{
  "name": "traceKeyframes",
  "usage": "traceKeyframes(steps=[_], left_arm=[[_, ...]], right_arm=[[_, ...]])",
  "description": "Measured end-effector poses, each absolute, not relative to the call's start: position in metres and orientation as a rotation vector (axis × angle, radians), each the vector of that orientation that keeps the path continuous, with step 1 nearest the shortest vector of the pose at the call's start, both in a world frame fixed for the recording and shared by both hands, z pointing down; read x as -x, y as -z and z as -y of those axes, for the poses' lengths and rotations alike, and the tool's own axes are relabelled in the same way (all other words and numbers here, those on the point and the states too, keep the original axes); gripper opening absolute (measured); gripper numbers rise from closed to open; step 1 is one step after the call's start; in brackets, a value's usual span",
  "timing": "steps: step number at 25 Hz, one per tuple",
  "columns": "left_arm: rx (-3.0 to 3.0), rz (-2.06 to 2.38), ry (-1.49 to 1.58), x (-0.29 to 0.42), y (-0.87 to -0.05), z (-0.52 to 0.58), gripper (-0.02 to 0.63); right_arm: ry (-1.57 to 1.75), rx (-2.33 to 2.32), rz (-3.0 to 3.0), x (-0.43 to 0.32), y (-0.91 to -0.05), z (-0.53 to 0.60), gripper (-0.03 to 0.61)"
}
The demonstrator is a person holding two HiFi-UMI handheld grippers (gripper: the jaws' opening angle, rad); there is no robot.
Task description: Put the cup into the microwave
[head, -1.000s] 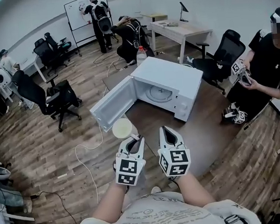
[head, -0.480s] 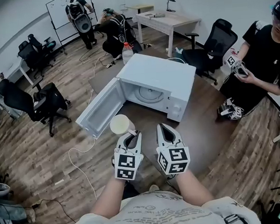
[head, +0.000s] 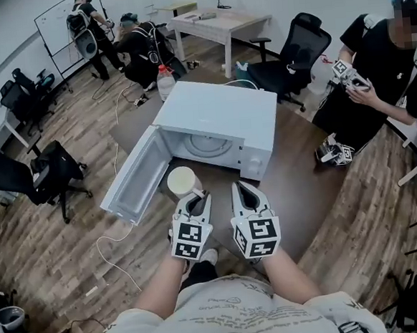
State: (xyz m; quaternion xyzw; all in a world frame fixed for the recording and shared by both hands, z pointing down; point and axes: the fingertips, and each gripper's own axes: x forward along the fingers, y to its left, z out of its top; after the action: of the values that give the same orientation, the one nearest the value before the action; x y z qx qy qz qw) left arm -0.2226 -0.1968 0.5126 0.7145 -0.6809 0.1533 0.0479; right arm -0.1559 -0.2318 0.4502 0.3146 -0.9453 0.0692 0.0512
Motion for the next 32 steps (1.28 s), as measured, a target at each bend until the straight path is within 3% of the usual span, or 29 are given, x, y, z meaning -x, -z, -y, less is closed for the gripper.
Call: traceKeyframes(steps=[32], left_arm=[[-2.520, 1.598, -0.625, 0.297, -0.628, 0.358, 0.037]], right_arm=[[-0.080, -1.349, 2.627, 0.174, -0.491, 0.307, 0.011]])
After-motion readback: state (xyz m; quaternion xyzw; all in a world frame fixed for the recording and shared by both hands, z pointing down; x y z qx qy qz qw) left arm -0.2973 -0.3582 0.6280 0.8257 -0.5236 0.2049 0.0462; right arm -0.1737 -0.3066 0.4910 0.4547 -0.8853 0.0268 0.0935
